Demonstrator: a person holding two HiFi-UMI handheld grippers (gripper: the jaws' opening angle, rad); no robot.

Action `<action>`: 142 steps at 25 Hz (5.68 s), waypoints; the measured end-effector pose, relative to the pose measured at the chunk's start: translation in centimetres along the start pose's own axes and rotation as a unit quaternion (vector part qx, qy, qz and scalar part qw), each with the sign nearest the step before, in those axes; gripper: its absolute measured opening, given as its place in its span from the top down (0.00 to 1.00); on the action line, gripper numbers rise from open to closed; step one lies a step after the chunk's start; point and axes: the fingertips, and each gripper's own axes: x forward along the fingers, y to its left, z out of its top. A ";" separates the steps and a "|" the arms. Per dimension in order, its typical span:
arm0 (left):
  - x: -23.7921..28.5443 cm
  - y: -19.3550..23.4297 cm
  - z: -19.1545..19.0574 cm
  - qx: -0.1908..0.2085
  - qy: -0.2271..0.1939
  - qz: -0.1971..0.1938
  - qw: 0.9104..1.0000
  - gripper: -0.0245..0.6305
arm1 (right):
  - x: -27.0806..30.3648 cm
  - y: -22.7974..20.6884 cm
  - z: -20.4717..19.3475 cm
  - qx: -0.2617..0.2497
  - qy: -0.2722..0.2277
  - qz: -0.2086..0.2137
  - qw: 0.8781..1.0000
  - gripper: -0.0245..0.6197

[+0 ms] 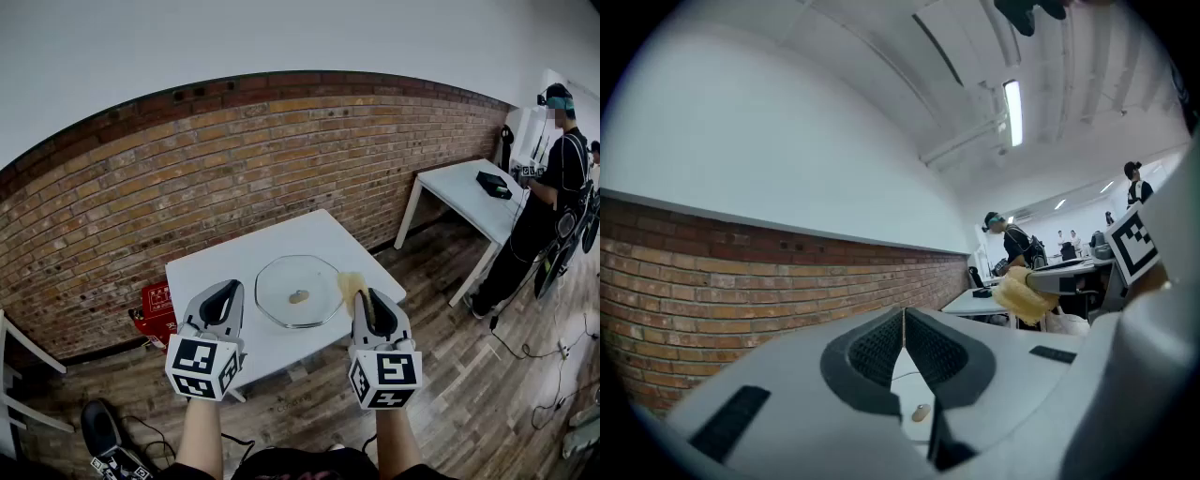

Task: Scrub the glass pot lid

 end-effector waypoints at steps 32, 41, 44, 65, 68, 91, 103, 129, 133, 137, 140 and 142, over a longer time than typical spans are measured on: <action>2.4 -6.9 0.0 0.004 0.016 0.046 0.999 0.94 | 0.2 -6.5 -1.4 0.020 -0.005 0.050 0.999 0.88; 2.7 -8.4 -0.3 0.010 0.024 0.071 0.997 0.94 | 0.5 -7.8 -1.9 0.031 -0.008 0.076 0.997 0.88; 2.8 -8.1 -0.5 0.011 0.025 0.077 0.997 0.94 | 1.1 -7.8 -2.0 0.034 -0.011 0.081 0.996 0.87; 10.0 0.7 -4.1 -0.009 0.031 0.069 0.997 0.94 | 11.5 -5.4 -3.4 0.025 -0.005 0.069 0.997 0.87; 11.3 2.6 -5.2 -0.016 0.039 0.067 0.997 0.94 | 13.7 -4.9 -4.1 0.026 0.002 0.065 0.998 0.87; 20.9 13.7 -10.4 -0.050 0.067 -0.010 0.996 0.94 | 26.1 -0.1 -5.7 0.008 0.035 0.012 0.999 0.87; 22.3 13.7 -15.1 -0.071 0.130 0.002 0.989 0.94 | 29.3 -1.1 -9.0 0.019 0.068 0.043 0.997 0.87; 24.5 10.8 -25.9 -0.113 0.229 0.032 0.966 0.94 | 29.7 -3.8 -22.4 0.044 0.196 0.068 0.977 0.87; 23.7 10.0 -28.9 -0.133 0.252 0.030 0.958 0.94 | 29.0 -3.6 -24.9 0.048 0.216 0.069 0.973 0.87; 23.4 9.1 -31.2 -0.157 0.270 0.025 0.950 0.89 | 28.5 -3.6 -26.4 0.047 0.231 0.072 0.969 0.87; 23.5 8.8 -32.3 -0.167 0.281 0.021 0.945 0.77 | 28.5 -3.7 -26.9 0.045 0.234 0.073 0.968 0.87; 23.3 8.9 -32.8 -0.173 0.285 0.025 0.942 0.77 | 28.6 -3.6 -27.0 0.043 0.236 0.074 0.968 0.87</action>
